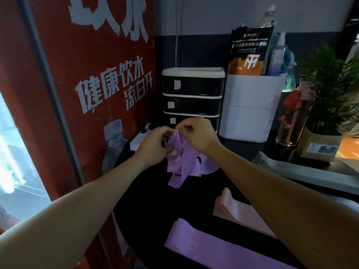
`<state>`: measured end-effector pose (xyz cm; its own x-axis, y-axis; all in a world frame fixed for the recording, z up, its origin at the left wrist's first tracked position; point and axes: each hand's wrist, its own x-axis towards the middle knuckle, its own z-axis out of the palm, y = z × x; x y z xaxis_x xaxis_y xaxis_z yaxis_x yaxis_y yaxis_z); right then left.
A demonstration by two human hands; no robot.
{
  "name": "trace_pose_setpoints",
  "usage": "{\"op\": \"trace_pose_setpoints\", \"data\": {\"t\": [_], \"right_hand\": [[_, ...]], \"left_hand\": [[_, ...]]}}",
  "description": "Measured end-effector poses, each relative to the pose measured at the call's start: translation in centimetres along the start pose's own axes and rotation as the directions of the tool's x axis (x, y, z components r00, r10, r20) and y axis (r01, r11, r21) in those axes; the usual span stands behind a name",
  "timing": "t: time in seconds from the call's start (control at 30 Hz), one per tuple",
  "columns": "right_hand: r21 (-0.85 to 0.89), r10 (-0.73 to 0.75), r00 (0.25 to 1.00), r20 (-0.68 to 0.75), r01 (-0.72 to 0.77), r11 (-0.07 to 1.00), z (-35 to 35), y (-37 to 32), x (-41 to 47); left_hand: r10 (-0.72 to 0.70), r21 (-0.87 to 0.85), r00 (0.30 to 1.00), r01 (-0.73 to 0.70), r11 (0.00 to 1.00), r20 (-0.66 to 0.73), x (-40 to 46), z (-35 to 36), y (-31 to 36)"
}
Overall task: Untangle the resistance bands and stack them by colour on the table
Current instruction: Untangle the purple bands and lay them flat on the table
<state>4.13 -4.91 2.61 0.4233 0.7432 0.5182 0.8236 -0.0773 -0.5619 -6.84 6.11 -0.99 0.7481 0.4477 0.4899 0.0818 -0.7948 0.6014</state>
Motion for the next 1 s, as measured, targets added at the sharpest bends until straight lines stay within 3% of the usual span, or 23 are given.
{"op": "trace_pose_setpoints", "data": {"t": [0.13, 0.23, 0.4, 0.6, 0.8, 0.9, 1.0], "right_hand": [[0.101, 0.049, 0.992, -0.116, -0.038, 0.994, -2.2, -1.5, -0.4], [0.007, 0.002, 0.991, -0.136, -0.001, 1.0, -3.6, -2.2, -0.8], [-0.028, 0.035, 0.991, -0.131, -0.039, 0.999, -5.2, -2.5, -1.8], [-0.059, 0.042, 0.998, 0.048, -0.039, 0.997, -4.6, -3.1, -4.2], [0.128, 0.051, 0.937, 0.344, -0.101, 0.987, -4.2, -3.9, -6.1], [0.18, 0.065, 0.935, 0.35, -0.135, 0.974, -4.3, -4.3, -6.5], [0.202, 0.07, 0.967, 0.243, -0.121, 0.972, -4.4, -4.2, -6.5]], "left_hand": [[0.018, -0.007, 0.998, -0.018, 1.0, -0.058, -1.0, -1.1, 1.4], [0.006, -0.107, 0.998, -0.013, 0.994, -0.061, -1.5, -2.0, 3.1], [-0.164, -0.381, 0.978, 0.2, 0.902, 0.127, -2.4, -4.6, 6.0], [-0.329, -0.417, 0.926, 0.378, 0.827, 0.187, -2.6, -5.3, 7.5], [-0.434, -0.384, 0.876, 0.483, 0.787, 0.212, -2.6, -3.8, 8.4], [-0.453, -0.354, 0.869, 0.495, 0.793, 0.2, -2.4, -3.4, 8.5], [-0.449, -0.454, 0.845, 0.534, 0.713, 0.289, -2.0, -3.6, 9.4]]}}
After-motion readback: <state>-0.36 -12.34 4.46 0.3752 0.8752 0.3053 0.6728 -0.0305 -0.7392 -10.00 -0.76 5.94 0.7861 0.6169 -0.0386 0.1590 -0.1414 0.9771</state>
